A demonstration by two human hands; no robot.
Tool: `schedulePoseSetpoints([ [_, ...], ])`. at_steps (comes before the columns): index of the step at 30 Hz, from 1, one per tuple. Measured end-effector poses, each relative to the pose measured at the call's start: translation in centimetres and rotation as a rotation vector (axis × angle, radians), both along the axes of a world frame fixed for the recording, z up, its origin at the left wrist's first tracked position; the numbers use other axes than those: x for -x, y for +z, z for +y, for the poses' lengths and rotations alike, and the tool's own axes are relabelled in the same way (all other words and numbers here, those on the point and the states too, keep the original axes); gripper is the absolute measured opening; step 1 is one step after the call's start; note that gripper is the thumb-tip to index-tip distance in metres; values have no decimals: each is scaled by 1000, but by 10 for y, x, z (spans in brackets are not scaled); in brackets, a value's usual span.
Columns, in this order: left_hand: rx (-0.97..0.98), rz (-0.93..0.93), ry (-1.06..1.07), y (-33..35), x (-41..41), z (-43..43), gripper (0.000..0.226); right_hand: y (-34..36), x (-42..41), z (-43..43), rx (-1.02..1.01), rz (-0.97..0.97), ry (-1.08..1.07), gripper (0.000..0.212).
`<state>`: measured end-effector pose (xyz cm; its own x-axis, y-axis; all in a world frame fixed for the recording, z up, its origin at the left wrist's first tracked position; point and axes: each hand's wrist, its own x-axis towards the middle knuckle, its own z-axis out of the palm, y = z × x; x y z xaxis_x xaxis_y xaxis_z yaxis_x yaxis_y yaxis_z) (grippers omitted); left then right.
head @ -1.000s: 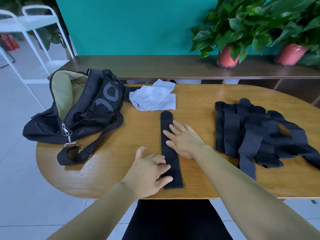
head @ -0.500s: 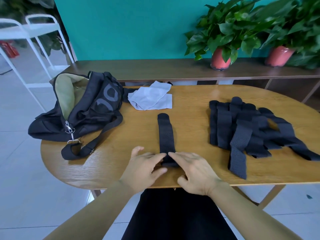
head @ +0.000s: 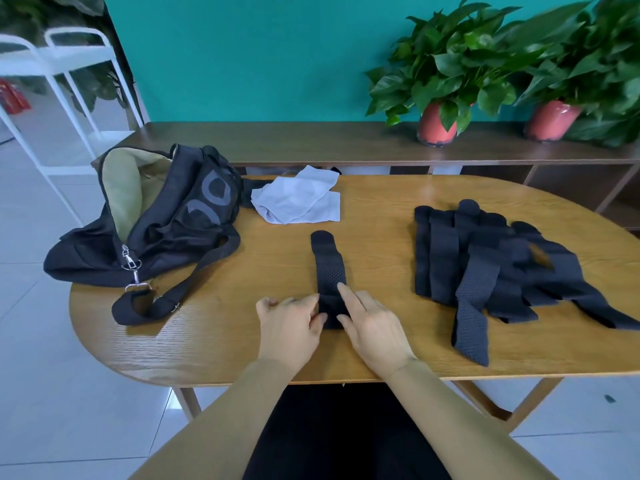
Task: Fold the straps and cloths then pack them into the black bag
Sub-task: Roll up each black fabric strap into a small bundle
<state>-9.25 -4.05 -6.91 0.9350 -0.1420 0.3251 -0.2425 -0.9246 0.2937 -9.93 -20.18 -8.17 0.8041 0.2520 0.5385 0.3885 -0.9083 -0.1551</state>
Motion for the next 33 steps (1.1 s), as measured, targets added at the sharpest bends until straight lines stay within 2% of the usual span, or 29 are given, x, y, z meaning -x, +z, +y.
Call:
schedulePoseSetpoints([
  [5, -84, 3, 3, 2, -3, 0, 35, -7, -3, 1, -78, -6, -3, 47],
  [9, -46, -13, -85, -4, -4, 2, 31, -12, -7, 0, -67, -25, 25, 9],
  [10, -18, -45, -122, -9, -6, 3, 27, -13, -8, 0, -54, -34, 28, 6],
  [13, -32, -54, -240, -15, -7, 9, 26, -15, -9, 0, -16, -49, 27, 27],
  [17, -93, 33, -350, -9, -8, 15, 56, -15, -8, 2, 13, -41, 17, 31],
  [23, -169, -7, -423, -4, -13, 15, 40, -6, 1, 3, 6, 69, 38, 30],
  [26, -199, 2, -419, 0, -13, 13, 42, 1, 7, 0, 20, 141, 57, 31],
  [28, -151, -12, -414, 2, -11, 14, 48, 3, 7, -2, 31, 147, 70, 30],
  [33, 74, 122, -365, 11, 0, 16, 31, 5, 9, -4, -116, 87, 7, 25],
])
